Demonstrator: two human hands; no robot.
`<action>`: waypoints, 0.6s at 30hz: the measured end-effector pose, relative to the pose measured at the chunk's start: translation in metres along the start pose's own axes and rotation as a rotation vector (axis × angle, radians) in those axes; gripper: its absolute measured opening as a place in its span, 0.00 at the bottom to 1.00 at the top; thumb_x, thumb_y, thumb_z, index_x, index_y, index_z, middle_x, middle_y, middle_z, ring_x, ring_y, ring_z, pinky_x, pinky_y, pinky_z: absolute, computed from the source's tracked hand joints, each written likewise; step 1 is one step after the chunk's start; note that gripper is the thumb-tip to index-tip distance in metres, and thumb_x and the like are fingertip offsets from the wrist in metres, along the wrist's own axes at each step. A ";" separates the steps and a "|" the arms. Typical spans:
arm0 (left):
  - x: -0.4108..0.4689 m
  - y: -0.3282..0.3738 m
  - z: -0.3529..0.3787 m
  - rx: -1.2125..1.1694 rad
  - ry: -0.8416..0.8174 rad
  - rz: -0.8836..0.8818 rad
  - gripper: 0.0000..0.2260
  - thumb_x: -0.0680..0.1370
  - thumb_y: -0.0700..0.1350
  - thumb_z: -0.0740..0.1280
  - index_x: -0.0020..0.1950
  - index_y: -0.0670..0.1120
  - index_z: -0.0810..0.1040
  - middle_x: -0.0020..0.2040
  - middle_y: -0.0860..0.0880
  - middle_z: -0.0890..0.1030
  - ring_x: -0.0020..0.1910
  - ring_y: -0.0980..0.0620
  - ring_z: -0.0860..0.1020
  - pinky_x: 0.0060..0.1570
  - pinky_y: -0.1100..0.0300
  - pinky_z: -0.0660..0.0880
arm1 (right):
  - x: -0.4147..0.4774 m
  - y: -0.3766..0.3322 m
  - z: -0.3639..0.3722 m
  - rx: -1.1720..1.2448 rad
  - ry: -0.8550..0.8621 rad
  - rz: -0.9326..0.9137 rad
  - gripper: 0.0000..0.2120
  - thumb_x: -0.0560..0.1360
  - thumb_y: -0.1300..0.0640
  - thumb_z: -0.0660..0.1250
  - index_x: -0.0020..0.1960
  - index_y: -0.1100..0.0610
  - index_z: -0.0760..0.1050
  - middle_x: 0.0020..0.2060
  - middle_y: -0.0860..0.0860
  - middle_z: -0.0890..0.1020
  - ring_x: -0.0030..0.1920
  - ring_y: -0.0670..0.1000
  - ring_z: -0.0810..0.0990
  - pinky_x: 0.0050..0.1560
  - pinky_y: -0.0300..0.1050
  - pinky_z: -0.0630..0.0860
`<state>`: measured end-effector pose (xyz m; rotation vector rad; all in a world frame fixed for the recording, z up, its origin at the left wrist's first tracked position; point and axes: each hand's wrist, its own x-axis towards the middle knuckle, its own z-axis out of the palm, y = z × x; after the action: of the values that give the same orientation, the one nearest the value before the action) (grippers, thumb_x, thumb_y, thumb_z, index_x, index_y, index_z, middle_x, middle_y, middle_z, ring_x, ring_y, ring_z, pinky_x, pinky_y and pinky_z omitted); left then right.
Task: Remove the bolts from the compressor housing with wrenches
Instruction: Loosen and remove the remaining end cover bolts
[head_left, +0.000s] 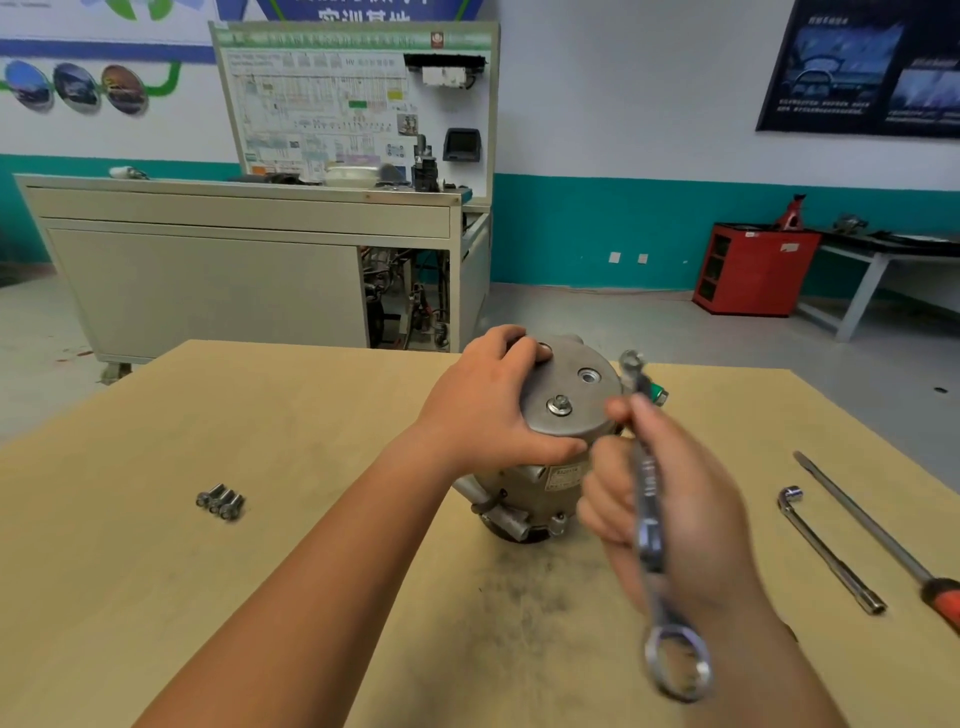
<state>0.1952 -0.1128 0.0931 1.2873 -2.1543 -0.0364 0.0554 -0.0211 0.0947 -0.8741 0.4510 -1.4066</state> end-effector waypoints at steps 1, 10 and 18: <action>0.000 0.001 0.000 0.003 0.005 0.001 0.40 0.60 0.67 0.65 0.67 0.46 0.71 0.69 0.48 0.67 0.67 0.49 0.66 0.56 0.64 0.61 | -0.002 0.008 0.007 0.011 0.027 0.019 0.10 0.67 0.52 0.61 0.41 0.59 0.68 0.17 0.48 0.64 0.15 0.44 0.58 0.20 0.33 0.53; -0.001 -0.001 -0.001 0.034 0.010 0.007 0.40 0.61 0.66 0.54 0.68 0.47 0.70 0.70 0.47 0.66 0.68 0.48 0.65 0.54 0.63 0.61 | 0.002 0.035 0.020 0.038 0.105 0.153 0.08 0.79 0.57 0.55 0.42 0.58 0.66 0.17 0.49 0.62 0.15 0.45 0.56 0.19 0.31 0.56; 0.002 -0.004 0.003 0.049 0.016 0.008 0.29 0.70 0.53 0.74 0.68 0.47 0.69 0.71 0.46 0.64 0.68 0.46 0.64 0.59 0.57 0.66 | 0.011 0.042 0.019 -0.034 0.003 0.172 0.07 0.78 0.58 0.56 0.42 0.59 0.66 0.17 0.50 0.67 0.15 0.45 0.61 0.19 0.33 0.58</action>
<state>0.1960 -0.1174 0.0905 1.3024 -2.1593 0.0297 0.0988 -0.0294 0.0780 -0.8409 0.5411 -1.2454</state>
